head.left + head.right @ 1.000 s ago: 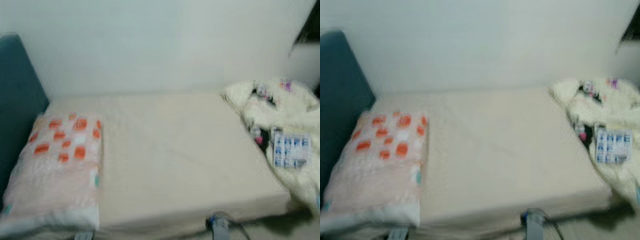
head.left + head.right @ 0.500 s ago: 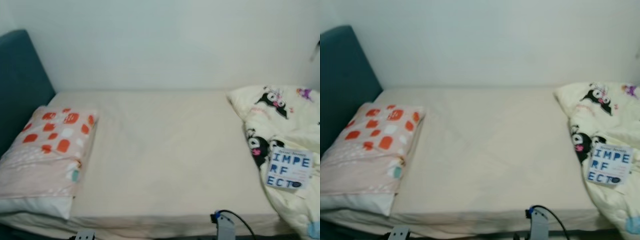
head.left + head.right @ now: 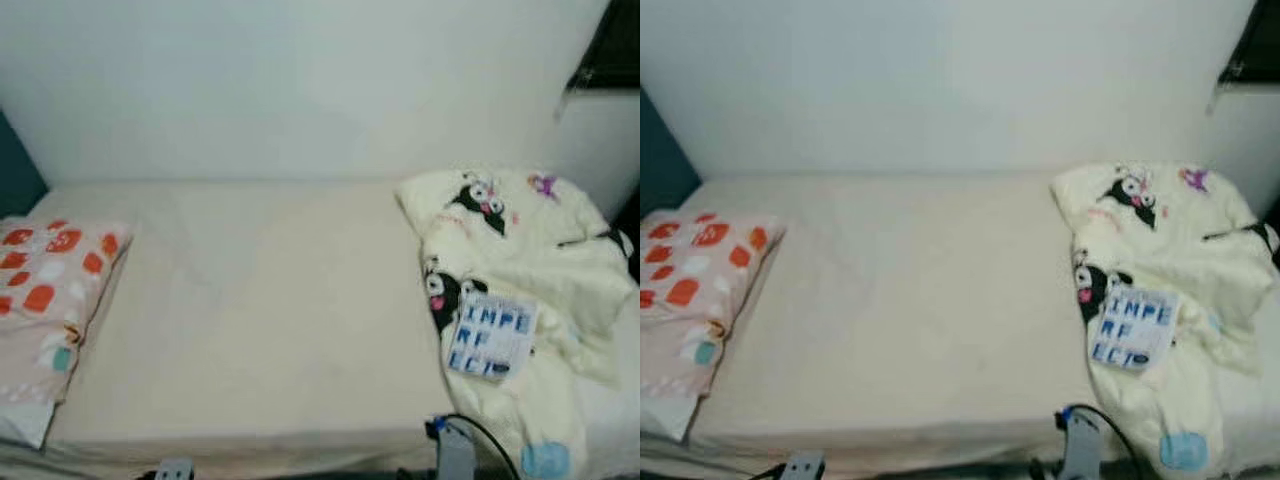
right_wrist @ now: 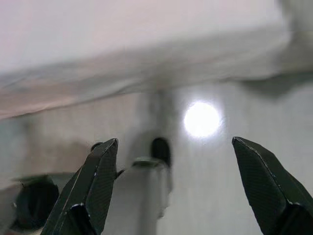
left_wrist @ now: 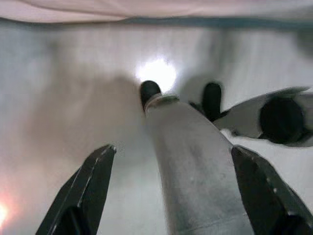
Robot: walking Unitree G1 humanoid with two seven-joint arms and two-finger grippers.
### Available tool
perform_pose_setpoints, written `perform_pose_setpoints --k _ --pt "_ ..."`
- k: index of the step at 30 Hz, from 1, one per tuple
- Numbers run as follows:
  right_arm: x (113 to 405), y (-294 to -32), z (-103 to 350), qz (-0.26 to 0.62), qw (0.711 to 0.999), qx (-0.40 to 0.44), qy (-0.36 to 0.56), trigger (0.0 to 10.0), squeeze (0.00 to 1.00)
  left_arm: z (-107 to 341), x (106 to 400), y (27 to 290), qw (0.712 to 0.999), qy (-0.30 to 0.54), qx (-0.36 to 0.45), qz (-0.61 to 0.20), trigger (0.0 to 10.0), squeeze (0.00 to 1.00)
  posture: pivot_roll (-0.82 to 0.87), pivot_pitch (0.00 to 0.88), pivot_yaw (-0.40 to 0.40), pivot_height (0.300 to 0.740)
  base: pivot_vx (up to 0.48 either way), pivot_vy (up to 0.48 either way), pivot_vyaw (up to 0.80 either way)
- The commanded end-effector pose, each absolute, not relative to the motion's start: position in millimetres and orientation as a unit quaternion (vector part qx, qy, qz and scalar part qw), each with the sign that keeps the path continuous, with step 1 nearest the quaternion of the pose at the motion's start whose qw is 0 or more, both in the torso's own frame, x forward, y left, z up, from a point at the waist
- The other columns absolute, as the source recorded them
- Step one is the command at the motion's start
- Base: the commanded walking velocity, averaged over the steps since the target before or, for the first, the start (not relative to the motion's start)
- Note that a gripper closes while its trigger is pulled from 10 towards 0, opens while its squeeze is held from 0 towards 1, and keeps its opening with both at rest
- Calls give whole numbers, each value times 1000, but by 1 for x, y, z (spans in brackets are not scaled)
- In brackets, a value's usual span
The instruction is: Clean up the room
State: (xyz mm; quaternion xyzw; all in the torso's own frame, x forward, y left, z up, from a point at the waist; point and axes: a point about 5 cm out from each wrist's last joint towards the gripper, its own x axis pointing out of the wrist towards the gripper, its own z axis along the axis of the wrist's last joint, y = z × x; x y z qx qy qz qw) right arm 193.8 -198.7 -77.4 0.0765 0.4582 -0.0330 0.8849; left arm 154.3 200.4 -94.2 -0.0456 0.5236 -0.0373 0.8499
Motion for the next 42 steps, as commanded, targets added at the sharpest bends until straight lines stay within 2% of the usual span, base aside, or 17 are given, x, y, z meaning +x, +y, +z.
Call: perform_pose_setpoints --k 1,12,23,33,42 --pt "197 -191 -77 -24 888 87 451 10000 0 -99 142 202 838 543 -45 -35 10000 0 -81 48 -39 740 0 -480 781" --pt "203 -196 -73 -40 895 78 437 10000 0 -99 142 202 839 542 -44 -35 10000 0 -84 49 -40 740 0 -480 759" --pt "219 -206 -62 -79 906 79 408 10000 0 -98 143 201 841 538 -47 -34 10000 0 -87 51 -41 740 0 -480 0" --pt "231 -216 -52 -112 914 91 379 10000 0 -99 142 201 841 538 -59 -26 10000 0 -92 48 -43 740 0 0 0" --pt "227 -223 -53 -131 908 111 381 10000 0 -99 141 202 840 539 -61 -22 10000 0 -97 50 -41 740 0 0 0"
